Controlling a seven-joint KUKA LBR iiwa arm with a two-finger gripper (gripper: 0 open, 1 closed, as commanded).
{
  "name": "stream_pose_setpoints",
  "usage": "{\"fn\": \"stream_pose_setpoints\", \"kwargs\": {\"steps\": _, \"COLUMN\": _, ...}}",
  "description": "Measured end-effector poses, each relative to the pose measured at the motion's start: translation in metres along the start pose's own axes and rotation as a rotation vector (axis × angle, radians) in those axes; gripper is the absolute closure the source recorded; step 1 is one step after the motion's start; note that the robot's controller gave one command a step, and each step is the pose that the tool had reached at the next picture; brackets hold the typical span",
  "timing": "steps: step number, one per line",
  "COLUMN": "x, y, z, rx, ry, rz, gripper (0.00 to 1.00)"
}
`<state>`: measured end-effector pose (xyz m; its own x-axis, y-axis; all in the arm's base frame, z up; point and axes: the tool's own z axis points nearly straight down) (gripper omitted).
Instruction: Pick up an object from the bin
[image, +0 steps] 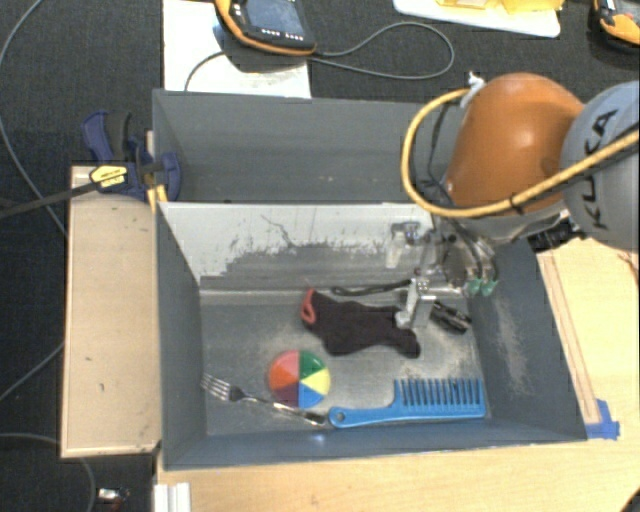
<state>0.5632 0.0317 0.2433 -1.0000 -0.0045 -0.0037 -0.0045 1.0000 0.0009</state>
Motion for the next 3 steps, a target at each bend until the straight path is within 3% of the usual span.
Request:
{"fn": "stream_pose_setpoints", "kwargs": {"steps": 1, "x": -0.005, "y": 0.013, "z": 0.049, "rx": 0.000, "ry": -0.005, "rz": -0.103, "gripper": 0.00}}
{"fn": "stream_pose_setpoints", "kwargs": {"steps": 2, "x": -0.004, "y": 0.030, "z": 0.049, "rx": 0.000, "ry": -0.005, "rz": -0.076, "gripper": 0.00}}
{"fn": "stream_pose_setpoints", "kwargs": {"steps": 3, "x": -0.006, "y": 0.033, "z": 0.103, "rx": -0.001, "ry": -0.010, "rz": -0.016, "gripper": 0.00}}
